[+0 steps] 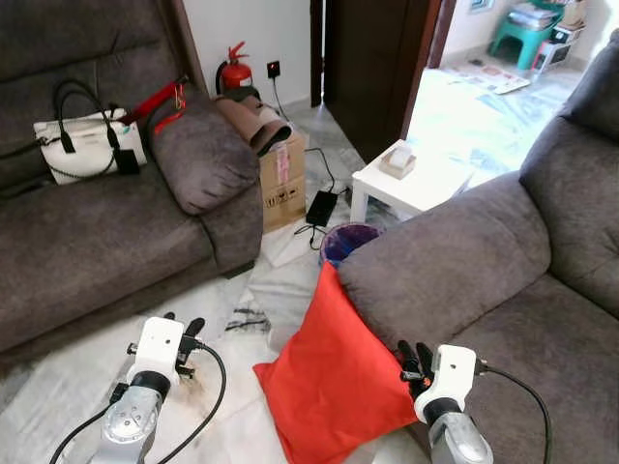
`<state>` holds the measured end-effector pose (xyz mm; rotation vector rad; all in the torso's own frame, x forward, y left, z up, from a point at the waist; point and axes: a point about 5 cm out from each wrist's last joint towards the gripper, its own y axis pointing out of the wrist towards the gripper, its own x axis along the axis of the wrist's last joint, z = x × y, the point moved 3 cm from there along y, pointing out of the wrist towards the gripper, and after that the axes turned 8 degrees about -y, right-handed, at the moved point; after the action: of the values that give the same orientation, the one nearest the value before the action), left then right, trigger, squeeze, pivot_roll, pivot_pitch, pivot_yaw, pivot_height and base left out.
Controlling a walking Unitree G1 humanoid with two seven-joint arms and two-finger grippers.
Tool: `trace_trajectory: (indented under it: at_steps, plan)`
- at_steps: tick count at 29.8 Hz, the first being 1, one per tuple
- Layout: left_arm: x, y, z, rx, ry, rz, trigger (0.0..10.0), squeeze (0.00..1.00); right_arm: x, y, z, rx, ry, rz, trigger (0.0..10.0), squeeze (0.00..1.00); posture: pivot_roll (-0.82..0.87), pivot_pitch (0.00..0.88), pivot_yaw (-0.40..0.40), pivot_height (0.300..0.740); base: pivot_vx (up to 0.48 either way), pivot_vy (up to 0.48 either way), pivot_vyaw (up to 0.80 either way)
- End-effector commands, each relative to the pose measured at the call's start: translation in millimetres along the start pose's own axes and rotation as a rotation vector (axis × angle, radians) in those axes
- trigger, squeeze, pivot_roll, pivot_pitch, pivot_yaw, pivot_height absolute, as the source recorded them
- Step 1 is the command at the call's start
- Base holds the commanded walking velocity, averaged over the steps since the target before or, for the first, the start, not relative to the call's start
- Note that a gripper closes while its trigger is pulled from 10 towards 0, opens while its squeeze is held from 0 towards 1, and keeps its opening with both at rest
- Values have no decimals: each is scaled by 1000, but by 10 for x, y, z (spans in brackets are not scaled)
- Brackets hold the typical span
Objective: Move the pillow to the sofa from floor
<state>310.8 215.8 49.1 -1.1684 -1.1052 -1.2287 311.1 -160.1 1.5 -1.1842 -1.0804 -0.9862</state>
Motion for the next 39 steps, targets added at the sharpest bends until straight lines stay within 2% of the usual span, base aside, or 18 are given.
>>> trace_trajectory:
  at_steps: [1, 5, 9, 14, 17, 21, 25, 31, 36, 39]
  plan:
    - [-27, -14, -1, 6, -30, 12, 10000, 0, -56, -32, 38, 12, -13, 15, 10000, 0, 57, 142, 41, 740, 0, 0, 0]
    - [21, -13, -56, -21, -27, 6, 10000, 0, -32, 2, -35, -34, -4, 32, 10000, 0, 49, 133, 42, 740, 0, 0, 0]
    - [65, 5, -68, -17, -32, -5, 10000, 0, -34, 5, -40, -37, -7, 40, 10000, 0, 50, 125, 37, 716, 0, 0, 0]
    - [74, 34, -105, -27, 4, -4, 10000, 0, -20, -15, -82, -73, 9, 16, 10000, 0, 60, 116, 34, 716, 0, 0, 0]
    - [74, 100, -92, 27, -47, 1, 10000, 0, -43, -11, -75, -82, 1, 34, 10000, 0, 47, 110, 35, 716, 0, 0, 0]
    - [108, 118, -118, 16, -49, -8, 10000, 0, -60, 8, -65, -79, 21, 61, 10000, 0, 46, 100, 39, 716, 0, 0, 0]
    - [106, 104, -82, 21, -47, -4, 10000, 0, -47, 10, -72, -82, 13, 53, 10000, 0, 47, 96, 40, 701, 0, 0, 0]
    - [114, 121, -35, 33, -49, -1, 10000, 0, -52, 0, -94, -96, 16, 50, 10000, 0, 50, 108, 41, 701, 0, 0, 0]
    - [126, 145, -60, 28, -53, -2, 10000, 0, -83, 7, -94, -107, 22, 83, 10000, 0, 42, 120, 42, 701, 0, 0, 0]
    - [131, 146, -81, 24, -57, -4, 10000, 0, -78, 8, -71, -98, 32, 76, 10000, 0, 42, 124, 43, 686, 0, 0, 0]
